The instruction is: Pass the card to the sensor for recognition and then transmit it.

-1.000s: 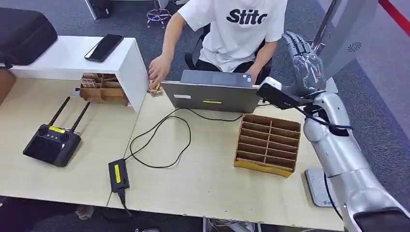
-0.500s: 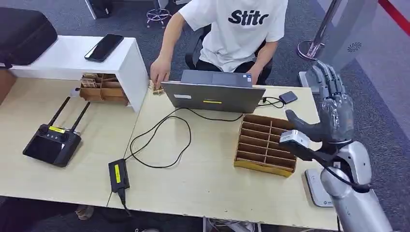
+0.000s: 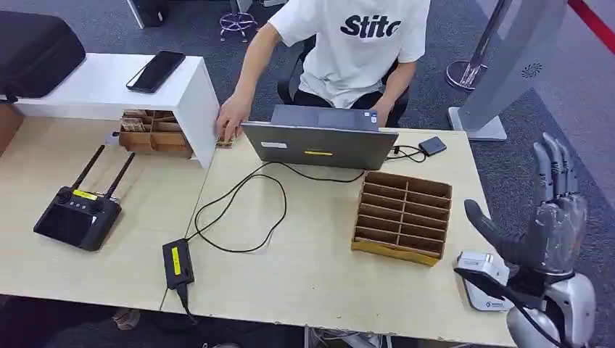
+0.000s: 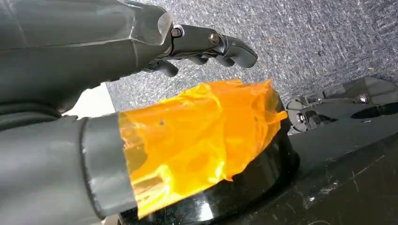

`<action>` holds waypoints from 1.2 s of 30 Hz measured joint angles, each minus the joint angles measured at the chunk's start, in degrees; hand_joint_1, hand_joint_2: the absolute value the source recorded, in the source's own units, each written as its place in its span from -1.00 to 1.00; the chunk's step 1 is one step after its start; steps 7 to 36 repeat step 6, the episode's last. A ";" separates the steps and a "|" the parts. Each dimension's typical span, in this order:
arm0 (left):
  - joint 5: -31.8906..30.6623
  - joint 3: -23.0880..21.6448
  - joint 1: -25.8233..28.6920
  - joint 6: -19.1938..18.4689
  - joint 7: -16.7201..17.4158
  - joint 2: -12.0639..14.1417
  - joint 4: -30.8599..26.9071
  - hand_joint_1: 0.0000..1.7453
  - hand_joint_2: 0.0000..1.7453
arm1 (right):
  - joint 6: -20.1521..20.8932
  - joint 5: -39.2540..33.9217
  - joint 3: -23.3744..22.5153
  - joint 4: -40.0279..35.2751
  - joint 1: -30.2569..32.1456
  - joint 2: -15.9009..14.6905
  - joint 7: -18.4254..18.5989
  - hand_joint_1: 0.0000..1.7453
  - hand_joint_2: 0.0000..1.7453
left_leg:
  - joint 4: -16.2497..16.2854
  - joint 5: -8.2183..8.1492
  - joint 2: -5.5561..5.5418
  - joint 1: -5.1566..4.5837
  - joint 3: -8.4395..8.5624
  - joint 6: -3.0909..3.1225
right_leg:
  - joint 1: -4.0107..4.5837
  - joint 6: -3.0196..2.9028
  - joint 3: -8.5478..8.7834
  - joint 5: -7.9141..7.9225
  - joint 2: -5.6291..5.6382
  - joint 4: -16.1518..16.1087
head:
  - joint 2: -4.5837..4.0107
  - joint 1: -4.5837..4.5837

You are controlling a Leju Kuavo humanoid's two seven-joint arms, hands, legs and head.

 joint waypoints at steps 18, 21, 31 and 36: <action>0.07 0.02 0.00 0.00 -0.02 0.00 0.00 -1.00 -1.00 | 0.07 -0.04 -1.64 -2.03 1.76 0.00 -0.26 -1.00 1.00 | 0.00 0.01 0.01 0.00 0.02 0.01 | 0.00 0.01 0.00 0.00 0.02 0.00 | 0.00 -0.02; 0.07 0.02 0.00 0.00 -0.02 0.00 0.00 -1.00 -1.00 | 0.07 -0.04 -1.64 -2.03 1.76 0.00 -0.26 -1.00 1.00 | 0.00 0.01 0.01 0.00 0.02 0.01 | 0.00 0.01 0.00 0.00 0.02 0.00 | 0.00 -0.02; 0.07 0.02 0.00 0.00 -0.02 0.00 0.00 -1.00 -1.00 | 0.07 -0.04 -1.64 -2.03 1.76 0.00 -0.26 -1.00 1.00 | 0.00 0.01 0.01 0.00 0.02 0.01 | 0.00 0.01 0.00 0.00 0.02 0.00 | 0.00 -0.02; 0.07 0.02 0.00 0.00 -0.02 0.00 0.00 -1.00 -1.00 | 0.07 -0.04 -1.64 -2.03 1.76 0.00 -0.26 -1.00 1.00 | 0.00 0.01 0.01 0.00 0.02 0.01 | 0.00 0.01 0.00 0.00 0.02 0.00 | 0.00 -0.02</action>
